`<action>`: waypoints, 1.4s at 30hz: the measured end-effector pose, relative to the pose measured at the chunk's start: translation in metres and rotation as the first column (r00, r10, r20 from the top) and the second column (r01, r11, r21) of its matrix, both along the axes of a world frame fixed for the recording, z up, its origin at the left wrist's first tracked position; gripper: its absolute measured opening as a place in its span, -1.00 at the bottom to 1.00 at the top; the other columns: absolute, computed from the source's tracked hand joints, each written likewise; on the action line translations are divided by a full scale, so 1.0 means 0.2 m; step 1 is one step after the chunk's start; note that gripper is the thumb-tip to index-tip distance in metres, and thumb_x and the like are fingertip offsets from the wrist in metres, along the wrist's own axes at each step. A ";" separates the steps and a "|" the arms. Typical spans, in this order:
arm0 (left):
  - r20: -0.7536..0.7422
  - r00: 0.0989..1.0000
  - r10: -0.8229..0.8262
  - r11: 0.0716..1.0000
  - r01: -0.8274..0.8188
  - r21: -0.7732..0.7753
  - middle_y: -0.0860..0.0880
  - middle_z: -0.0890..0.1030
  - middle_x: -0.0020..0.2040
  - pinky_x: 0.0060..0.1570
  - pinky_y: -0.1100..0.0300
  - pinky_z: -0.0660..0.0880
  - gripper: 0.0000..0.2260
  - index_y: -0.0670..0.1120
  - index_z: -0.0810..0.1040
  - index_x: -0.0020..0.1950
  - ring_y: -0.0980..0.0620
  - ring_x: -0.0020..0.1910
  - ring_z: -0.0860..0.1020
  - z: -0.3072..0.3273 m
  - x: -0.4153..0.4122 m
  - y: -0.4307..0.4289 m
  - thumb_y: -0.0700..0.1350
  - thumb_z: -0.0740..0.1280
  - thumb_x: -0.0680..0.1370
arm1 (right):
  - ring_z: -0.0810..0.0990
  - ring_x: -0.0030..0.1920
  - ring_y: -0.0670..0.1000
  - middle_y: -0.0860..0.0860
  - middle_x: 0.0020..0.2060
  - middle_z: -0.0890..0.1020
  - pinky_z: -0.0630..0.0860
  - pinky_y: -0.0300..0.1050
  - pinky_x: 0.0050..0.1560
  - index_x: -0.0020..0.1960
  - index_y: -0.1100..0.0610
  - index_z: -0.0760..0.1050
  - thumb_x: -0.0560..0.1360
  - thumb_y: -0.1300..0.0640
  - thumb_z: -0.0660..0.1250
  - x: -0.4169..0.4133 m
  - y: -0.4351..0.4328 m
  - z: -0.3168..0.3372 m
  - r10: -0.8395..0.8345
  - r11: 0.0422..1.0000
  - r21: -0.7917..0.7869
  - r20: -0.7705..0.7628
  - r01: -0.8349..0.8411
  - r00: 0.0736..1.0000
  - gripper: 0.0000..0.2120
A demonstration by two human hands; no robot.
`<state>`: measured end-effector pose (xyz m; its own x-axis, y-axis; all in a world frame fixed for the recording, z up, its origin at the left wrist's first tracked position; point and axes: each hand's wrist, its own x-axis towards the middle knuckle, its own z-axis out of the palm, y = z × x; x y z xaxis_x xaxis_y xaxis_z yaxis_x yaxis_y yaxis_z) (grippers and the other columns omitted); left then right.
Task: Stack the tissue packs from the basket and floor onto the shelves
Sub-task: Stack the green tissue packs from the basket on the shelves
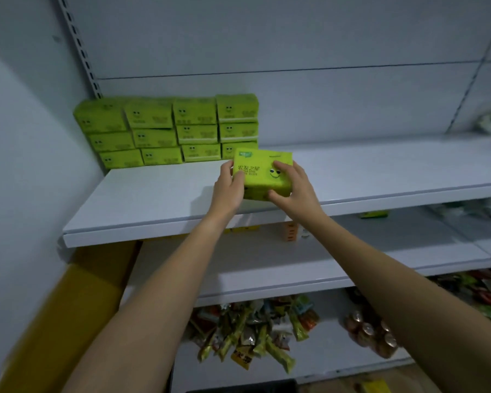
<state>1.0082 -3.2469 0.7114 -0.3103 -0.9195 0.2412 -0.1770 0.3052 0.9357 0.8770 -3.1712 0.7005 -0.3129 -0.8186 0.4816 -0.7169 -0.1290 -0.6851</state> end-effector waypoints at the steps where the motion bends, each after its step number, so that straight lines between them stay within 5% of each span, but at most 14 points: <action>1: 0.022 1.000 -0.001 1.000 0.001 0.003 -0.09 0.42 0.33 0.24 0.07 0.34 -0.64 -0.08 0.24 0.43 -0.08 0.27 0.40 0.00 -0.05 -0.03 -0.09 0.08 0.62 | 0.31 0.35 0.03 0.13 0.35 0.30 0.12 -0.49 0.17 0.39 0.12 0.31 0.39 0.21 0.39 -0.05 -0.02 0.00 -0.009 1.000 0.016 0.006 0.009 1.000 -0.41; 8: 0.082 0.993 -0.090 0.993 0.084 0.079 -0.02 0.46 0.16 0.20 0.07 0.36 -0.68 -0.04 0.29 0.35 -0.04 0.17 0.43 0.02 -0.43 -0.20 -0.17 0.11 0.58 | 0.31 0.33 0.03 0.16 0.34 0.27 0.10 -0.54 0.10 0.38 0.13 0.31 0.40 0.26 0.37 -0.46 -0.24 0.00 -0.016 0.996 0.088 0.051 0.012 0.999 -0.42; 11: 0.085 0.989 -0.119 0.989 0.110 0.097 -0.01 0.47 0.11 0.07 0.19 0.38 -0.64 -0.11 0.30 0.36 0.02 0.08 0.45 0.02 -0.59 -0.27 -0.26 0.16 0.55 | 0.35 0.30 0.06 0.17 0.33 0.23 0.15 -0.47 0.09 0.37 0.11 0.34 0.41 0.24 0.36 -0.64 -0.35 0.00 -0.030 0.990 0.142 0.064 0.021 0.997 -0.45; 14: 0.117 0.992 -0.052 0.995 0.041 0.089 -0.09 0.51 0.21 0.16 0.08 0.44 -0.70 -0.16 0.35 0.30 -0.05 0.12 0.49 -0.05 -0.72 -0.35 -0.25 0.20 0.57 | 0.38 0.28 0.08 0.14 0.31 0.20 0.23 -0.30 0.24 0.35 0.07 0.39 0.43 0.20 0.35 -0.77 -0.46 -0.02 -0.041 0.977 0.210 0.073 0.025 0.997 -0.51; 19: 0.305 0.907 0.291 0.933 -0.199 -0.300 -0.20 0.34 0.27 0.18 0.12 0.33 -0.64 -0.21 0.36 0.30 -0.15 0.24 0.40 -0.10 -0.82 -0.46 -0.25 0.30 0.52 | 0.25 0.33 0.16 0.14 0.31 0.30 0.20 -0.16 0.27 0.34 0.09 0.37 0.42 0.15 0.35 -0.87 -0.64 -0.02 -0.054 0.977 0.211 0.057 0.041 0.997 -0.51; 22: 0.405 0.836 0.370 0.839 -0.114 -0.532 -0.20 0.35 0.17 0.06 0.06 0.39 -0.76 -0.22 0.50 0.12 -0.17 0.17 0.40 -0.10 -0.83 -0.49 -0.36 0.21 0.49 | 0.33 0.26 0.16 0.13 0.24 0.41 0.27 -0.13 0.13 0.30 0.16 0.35 0.40 0.17 0.34 -0.88 -0.72 -0.03 -0.087 0.983 0.168 0.057 0.077 0.995 -0.52; 26: 0.615 0.675 0.408 0.808 0.047 -0.587 -0.19 0.37 0.27 0.02 0.02 0.41 -0.75 -0.20 0.53 0.14 -0.15 0.23 0.37 -0.12 -0.86 -0.53 -0.33 0.16 0.53 | 0.51 0.03 0.14 0.13 0.21 0.31 0.32 -0.20 -0.09 0.23 0.18 0.39 0.41 0.24 0.32 -0.88 -0.75 -0.09 -0.084 0.994 0.079 0.173 0.071 0.981 -0.61; 31: 0.681 0.582 0.445 0.800 0.083 -0.594 -0.17 0.60 0.04 -0.29 0.14 0.54 -0.69 -0.16 0.61 -0.13 -0.16 -0.10 0.61 -0.16 -0.87 -0.56 -0.13 0.11 0.33 | 0.53 0.03 0.12 0.12 0.21 0.33 0.40 -0.15 -0.02 0.31 0.17 0.37 0.44 0.21 0.30 -0.88 -0.78 -0.11 -0.037 0.997 0.076 0.135 0.026 0.990 -0.56; 33: 0.709 0.572 0.411 0.841 0.062 -0.538 -0.21 0.50 0.24 -0.11 0.08 0.52 -0.68 -0.19 0.57 0.07 -0.18 0.10 0.54 -0.15 -0.87 -0.56 -0.16 0.18 0.40 | 0.52 0.10 0.12 0.12 0.24 0.35 0.42 -0.08 0.07 0.35 0.19 0.35 0.45 0.20 0.31 -0.88 -0.79 -0.13 0.003 0.997 0.078 0.103 -0.011 0.995 -0.53; 35: 0.736 0.542 0.406 0.852 0.067 -0.520 -0.19 0.18 0.49 0.13 0.03 0.39 -0.61 -0.18 0.38 0.35 -0.15 0.34 0.34 -0.17 -0.88 -0.59 -0.17 0.19 0.52 | 0.44 0.26 0.08 0.12 0.34 0.32 0.35 -0.10 0.17 0.41 0.22 0.27 0.49 0.18 0.28 -0.89 -0.80 -0.13 0.049 0.990 0.128 0.038 -0.053 0.998 -0.49; 37: 0.787 0.513 0.344 0.886 0.100 -0.453 -0.14 -0.05 0.55 0.18 0.04 0.32 -0.56 -0.17 0.24 0.45 -0.14 0.38 0.29 -0.15 -0.88 -0.61 -0.15 0.16 0.57 | 0.27 0.41 0.04 0.08 0.47 0.19 0.27 -0.13 0.28 0.47 0.20 0.17 0.51 0.14 0.25 -0.90 -0.81 -0.14 0.100 0.975 0.205 -0.051 -0.087 0.994 -0.43; 42: 0.838 0.514 0.181 0.951 0.127 -0.283 -0.13 -0.20 0.55 0.30 0.00 0.30 -0.52 -0.13 0.12 0.51 -0.21 0.40 0.27 -0.09 -0.89 -0.67 -0.11 0.13 0.60 | 0.18 0.44 0.11 0.08 0.52 0.04 0.18 -0.09 0.34 0.50 0.14 0.10 0.53 0.06 0.22 -0.90 -0.82 -0.16 0.122 0.954 0.298 -0.258 -0.041 0.958 -0.40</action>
